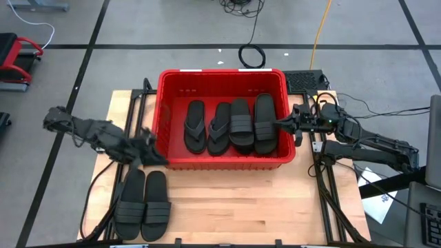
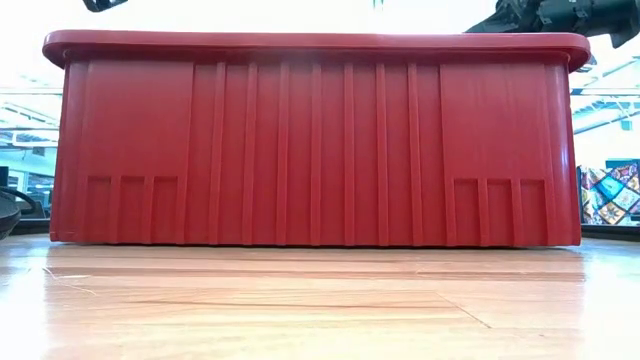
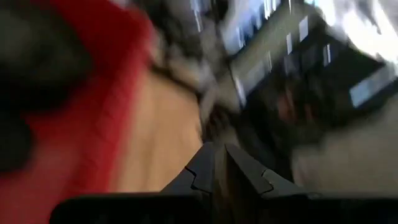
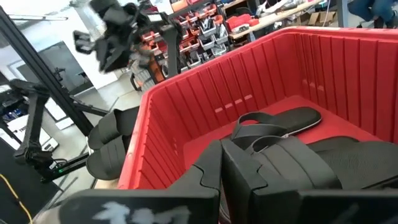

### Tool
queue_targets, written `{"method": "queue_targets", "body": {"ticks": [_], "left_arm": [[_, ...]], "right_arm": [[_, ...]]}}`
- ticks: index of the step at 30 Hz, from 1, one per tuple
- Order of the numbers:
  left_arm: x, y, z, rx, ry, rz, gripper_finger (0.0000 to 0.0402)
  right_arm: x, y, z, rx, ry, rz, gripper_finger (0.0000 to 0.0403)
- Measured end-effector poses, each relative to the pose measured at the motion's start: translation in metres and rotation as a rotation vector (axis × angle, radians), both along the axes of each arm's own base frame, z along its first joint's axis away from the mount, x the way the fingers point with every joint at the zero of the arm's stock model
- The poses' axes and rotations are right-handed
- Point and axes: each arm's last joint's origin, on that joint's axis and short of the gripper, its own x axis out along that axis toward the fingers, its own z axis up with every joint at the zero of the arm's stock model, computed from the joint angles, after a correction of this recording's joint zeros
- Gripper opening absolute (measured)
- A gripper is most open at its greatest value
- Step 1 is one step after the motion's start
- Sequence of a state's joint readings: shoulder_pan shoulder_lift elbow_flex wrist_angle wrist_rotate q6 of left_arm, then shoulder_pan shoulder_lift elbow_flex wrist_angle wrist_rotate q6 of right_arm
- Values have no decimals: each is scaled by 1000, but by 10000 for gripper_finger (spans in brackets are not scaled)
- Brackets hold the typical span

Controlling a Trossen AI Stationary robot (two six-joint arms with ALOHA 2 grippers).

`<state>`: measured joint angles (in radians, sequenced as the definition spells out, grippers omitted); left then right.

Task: Pick and place slides into bin
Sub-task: Put the right slide into the bin

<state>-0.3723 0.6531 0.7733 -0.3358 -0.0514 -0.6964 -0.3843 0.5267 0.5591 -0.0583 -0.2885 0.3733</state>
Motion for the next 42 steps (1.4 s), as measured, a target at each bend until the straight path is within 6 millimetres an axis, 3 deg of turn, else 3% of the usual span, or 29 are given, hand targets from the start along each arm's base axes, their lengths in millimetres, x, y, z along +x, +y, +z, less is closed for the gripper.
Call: {"method": "queue_targets", "body": {"ticks": [3, 8, 11, 16, 25, 33, 42], "left_arm": [[19, -21, 2, -17, 154, -174, 31], [38, -54, -11, -95, 455, -465, 31], [41, -68, -29, -97, 644, -541, 31], [41, -73, -54, -34, 870, -544, 31], [53, -69, -60, 71, 803, -547, 31], [51, -72, -61, 211, 718, -612, 31], [48, -70, -63, 238, 762, -582, 47]], "right_arm": [[0, 0, 0, -17, -1, 2, 0], [-1, 0, 1, -69, 1, 7, 0], [-1, 0, 1, -84, 3, 8, 0], [-1, 0, 1, -106, 5, 11, 0], [-1, 0, 1, -106, 4, 11, 0], [-1, 0, 1, -85, 3, 10, 0], [-1, 0, 1, -69, 1, 8, 0]]}}
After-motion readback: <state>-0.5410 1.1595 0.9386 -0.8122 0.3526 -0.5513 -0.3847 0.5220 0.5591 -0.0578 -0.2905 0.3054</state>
